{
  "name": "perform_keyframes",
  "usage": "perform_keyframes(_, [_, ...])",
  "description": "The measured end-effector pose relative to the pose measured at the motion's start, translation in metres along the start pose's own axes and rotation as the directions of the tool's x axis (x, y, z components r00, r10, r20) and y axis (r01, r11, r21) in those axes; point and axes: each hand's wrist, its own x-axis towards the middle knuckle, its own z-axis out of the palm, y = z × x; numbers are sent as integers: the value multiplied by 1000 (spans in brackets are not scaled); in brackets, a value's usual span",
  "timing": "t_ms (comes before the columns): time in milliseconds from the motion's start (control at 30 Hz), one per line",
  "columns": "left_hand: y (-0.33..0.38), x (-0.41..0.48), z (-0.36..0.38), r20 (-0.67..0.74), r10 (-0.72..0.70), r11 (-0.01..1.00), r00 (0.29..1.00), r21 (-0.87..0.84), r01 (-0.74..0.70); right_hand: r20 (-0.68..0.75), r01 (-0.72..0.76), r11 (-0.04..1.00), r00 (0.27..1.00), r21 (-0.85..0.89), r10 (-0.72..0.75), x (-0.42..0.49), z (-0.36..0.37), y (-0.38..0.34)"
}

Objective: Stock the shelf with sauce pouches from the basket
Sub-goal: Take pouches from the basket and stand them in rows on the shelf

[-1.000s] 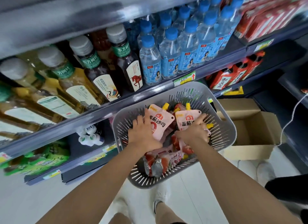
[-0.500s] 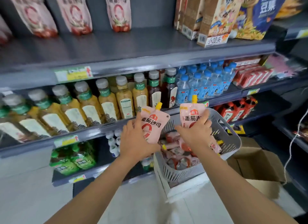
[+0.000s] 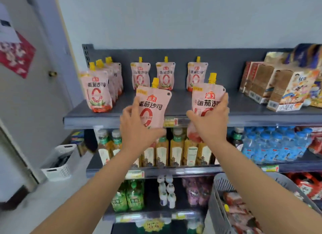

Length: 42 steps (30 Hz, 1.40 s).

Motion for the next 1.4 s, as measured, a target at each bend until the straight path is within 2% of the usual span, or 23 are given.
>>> perform_keyframes(267, [10,139,25,-106,-74,997,992,13,76,60,13,985,998,175,-24,101,65,-30])
perform_keyframes(467, [-17,229,68,-124,-152,988,981,-38,148,119,55,984,990,170,-76,172,113,-16])
perform_keyframes(600, [-39,268,91,-160,-196,978,967,34,204,153,75,980,983,187,-104,197,137,-4])
perform_keyframes(733, [-62,290,105,-171,-231,964,958,92,249,209,77,973,970,219,-124,204,156,6])
perform_keyframes(933, [-80,306,115,-227,-161,980,960,79,183,238,112,962,956,248,-172,199,167,8])
perform_keyframes(1100, [-86,315,116,-219,-174,982,960,31,185,217,103,970,964,221,-152,190,177,3])
perform_keyframes(1400, [-87,311,111,-188,-145,983,971,82,162,129,122,973,980,198,-150,174,188,-8])
